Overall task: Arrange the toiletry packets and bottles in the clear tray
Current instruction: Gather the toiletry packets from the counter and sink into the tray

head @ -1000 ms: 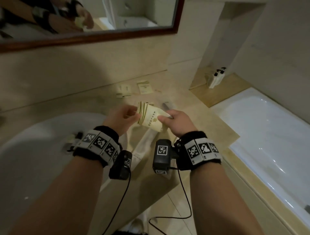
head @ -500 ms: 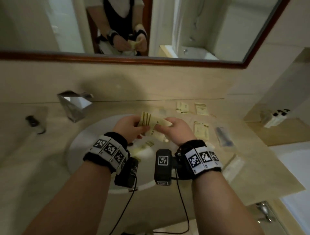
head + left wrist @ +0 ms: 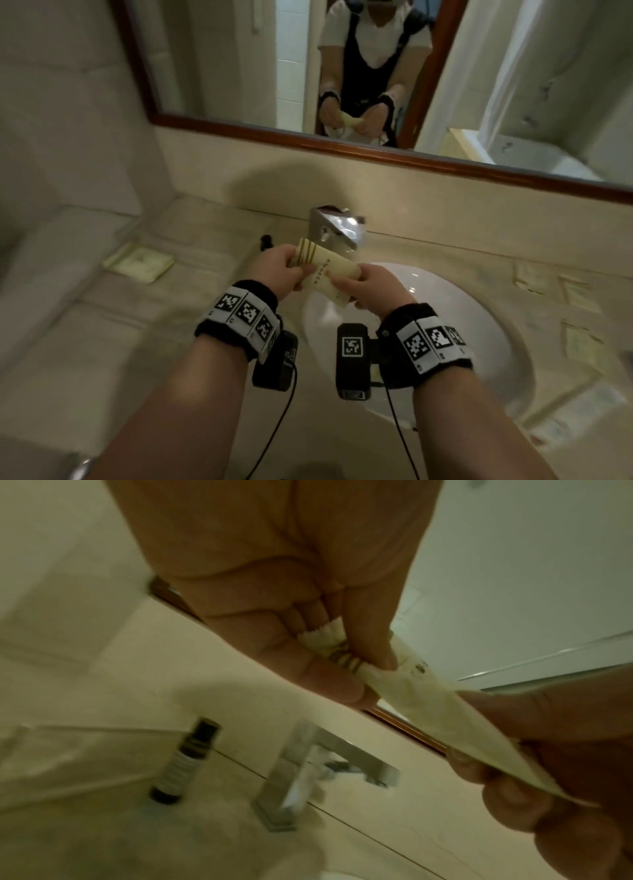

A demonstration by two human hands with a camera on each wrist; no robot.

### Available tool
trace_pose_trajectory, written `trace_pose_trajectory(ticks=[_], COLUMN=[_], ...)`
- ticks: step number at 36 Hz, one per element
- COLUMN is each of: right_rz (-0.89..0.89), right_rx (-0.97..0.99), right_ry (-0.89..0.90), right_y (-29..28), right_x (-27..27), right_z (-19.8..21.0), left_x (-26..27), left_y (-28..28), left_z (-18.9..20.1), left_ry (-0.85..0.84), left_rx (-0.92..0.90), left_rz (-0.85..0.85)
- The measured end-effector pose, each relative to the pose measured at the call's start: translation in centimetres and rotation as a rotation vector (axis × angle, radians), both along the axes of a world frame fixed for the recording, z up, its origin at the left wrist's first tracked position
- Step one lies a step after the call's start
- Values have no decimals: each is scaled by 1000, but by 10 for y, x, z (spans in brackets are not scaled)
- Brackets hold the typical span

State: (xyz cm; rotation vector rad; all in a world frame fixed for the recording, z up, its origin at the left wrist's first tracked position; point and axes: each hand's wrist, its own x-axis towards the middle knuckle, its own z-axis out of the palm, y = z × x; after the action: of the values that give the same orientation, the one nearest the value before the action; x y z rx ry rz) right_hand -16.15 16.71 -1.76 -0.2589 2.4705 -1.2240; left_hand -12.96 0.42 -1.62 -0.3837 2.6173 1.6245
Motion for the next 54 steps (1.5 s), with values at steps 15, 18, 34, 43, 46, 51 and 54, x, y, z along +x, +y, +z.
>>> trace_pose_trajectory(ticks=[15, 18, 34, 43, 46, 51, 54], right_rz=[69, 39, -209, -463, -471, -447, -484], right_rx=[-18, -59, -148, -384, -387, -395, -428], right_ry=[-135, -214, -471, -585, -582, -537, -554], right_y=[-200, -229, -317, -353, -355, -351, -351], right_x=[21, 26, 6, -1, 0, -5, -5], right_z=[-37, -52, -103, -113, -115, -117, -115], left_x=[37, 41, 22, 11, 10, 16, 19], left_y=[-194, -220, -290, -314, -315, -316, -318], left_z=[-30, -43, -90, -96, -95, -92, -90], left_ry=[-63, -88, -232, -259, -278, -280, -254], left_rx=[17, 13, -21, -113, -198, -298, -322], left_rz=[395, 421, 457, 422, 369, 321, 309])
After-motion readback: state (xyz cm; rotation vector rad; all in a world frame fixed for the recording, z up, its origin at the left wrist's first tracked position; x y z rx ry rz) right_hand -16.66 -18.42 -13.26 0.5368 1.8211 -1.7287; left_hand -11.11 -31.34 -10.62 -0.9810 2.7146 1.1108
